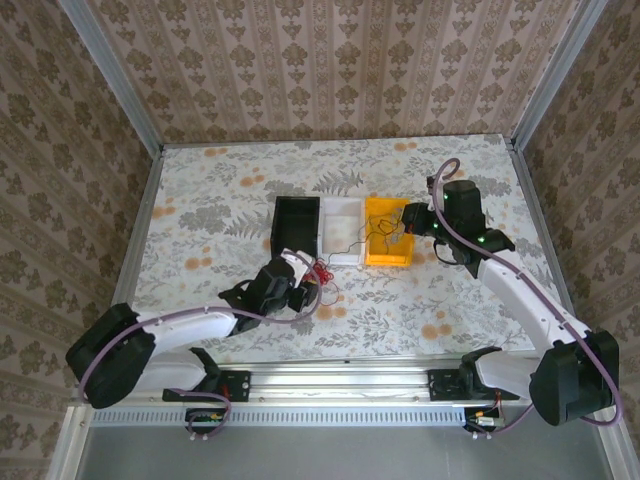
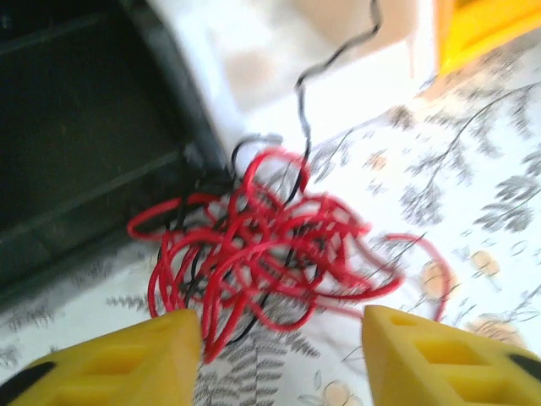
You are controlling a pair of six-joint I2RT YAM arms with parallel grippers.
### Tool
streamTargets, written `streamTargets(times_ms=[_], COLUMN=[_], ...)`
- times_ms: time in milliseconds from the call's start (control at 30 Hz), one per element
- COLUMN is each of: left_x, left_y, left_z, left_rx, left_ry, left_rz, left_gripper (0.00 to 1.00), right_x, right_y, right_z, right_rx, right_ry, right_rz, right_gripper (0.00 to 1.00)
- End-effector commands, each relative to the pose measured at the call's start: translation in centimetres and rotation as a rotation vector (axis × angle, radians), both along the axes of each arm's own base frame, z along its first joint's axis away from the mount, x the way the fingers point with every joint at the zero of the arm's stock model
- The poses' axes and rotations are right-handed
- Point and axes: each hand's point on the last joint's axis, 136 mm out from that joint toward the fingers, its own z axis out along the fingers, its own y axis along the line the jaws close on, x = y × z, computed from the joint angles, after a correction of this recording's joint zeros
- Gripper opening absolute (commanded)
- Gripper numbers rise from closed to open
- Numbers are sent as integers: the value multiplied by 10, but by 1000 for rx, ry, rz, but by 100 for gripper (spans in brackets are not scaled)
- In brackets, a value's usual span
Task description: Untangle the cables
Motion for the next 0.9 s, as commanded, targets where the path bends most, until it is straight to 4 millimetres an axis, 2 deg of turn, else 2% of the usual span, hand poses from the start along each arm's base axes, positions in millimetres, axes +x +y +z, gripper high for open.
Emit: streamTargets(times_ms=[0,133,267,367,600,767,867], left_x=[-3,-6,10,31,73,91,95], left_y=[-13,-41,-73,-100,-156,-169,-167], left_z=[26,48,58,56,48,49,48], left_rx=[43,54,93,133,142,107,82], left_ry=[-93,-161,-255,-324,-409,-433,-416], left_rz=[-102,-228,-312,-347,-366,-332,-307], left_gripper=[61,72,73,65,58,42,23], right_x=[-3,-4,-7,-10,-16,-21,-23], right_y=[4,5,7,8,6,6,5], right_z=[7,13,17,20,29,34,35], right_rx=[11,11,12,13,6,0,2], right_ry=[-31,-43,-40,-39,-46,-48,-54], right_rz=[23,39,53,62,66,79,74], right_gripper=[0,0,0,0,0,0,0])
